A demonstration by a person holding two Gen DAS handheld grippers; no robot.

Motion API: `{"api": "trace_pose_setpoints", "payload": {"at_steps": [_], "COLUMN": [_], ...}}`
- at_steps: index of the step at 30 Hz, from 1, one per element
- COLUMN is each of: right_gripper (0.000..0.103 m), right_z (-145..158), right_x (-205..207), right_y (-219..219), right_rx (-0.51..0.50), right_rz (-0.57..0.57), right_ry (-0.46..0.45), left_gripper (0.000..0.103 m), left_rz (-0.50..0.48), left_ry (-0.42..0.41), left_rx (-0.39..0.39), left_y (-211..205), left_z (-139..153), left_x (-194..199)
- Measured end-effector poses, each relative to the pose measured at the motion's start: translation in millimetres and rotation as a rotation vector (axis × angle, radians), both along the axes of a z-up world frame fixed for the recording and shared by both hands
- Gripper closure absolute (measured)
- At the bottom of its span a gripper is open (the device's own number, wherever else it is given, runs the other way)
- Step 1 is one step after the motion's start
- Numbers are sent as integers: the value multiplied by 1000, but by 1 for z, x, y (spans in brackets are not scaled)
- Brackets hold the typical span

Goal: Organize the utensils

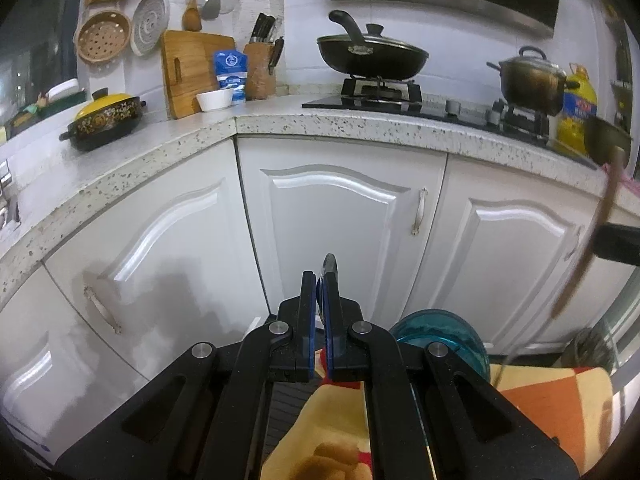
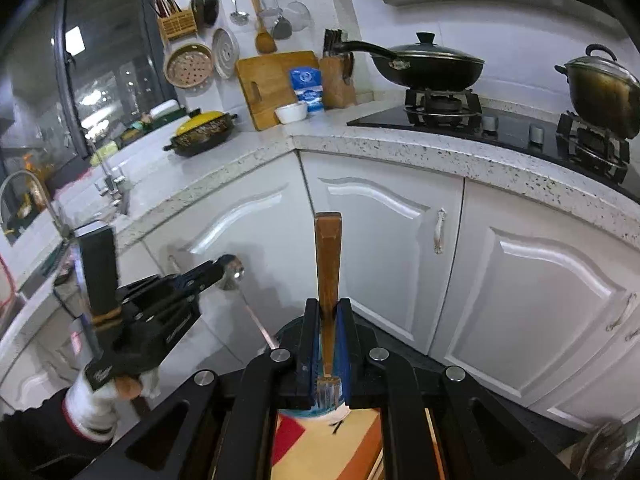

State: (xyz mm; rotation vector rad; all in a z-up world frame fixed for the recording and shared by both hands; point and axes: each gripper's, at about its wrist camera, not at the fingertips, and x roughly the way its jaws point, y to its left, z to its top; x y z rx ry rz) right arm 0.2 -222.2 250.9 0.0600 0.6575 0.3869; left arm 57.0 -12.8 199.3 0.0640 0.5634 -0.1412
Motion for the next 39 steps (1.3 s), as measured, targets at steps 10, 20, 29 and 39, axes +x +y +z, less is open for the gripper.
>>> {"api": "trace_pose_setpoints", "payload": {"at_steps": [10,20,29,39], "right_gripper": [95,95,95,89], "right_z": [-33,-3,-68,-105], "right_x": [31,31,54,65], "right_y": [3,12,18,5], "right_rx": [63,48,27,90], "right_rz": [-21,19,-13,-52], "right_ry": [68,0,134,242], "left_gripper": [101,101,101,78], "left_rz": [-4,-7,-29,-95], "left_ry": [35,38,77,131], "left_rx": [25,23,35,-12], "left_y": [-10,-13,-23,-29], "left_z": [-23,-25,-39,-43], "left_x": [13,15,17,15]}}
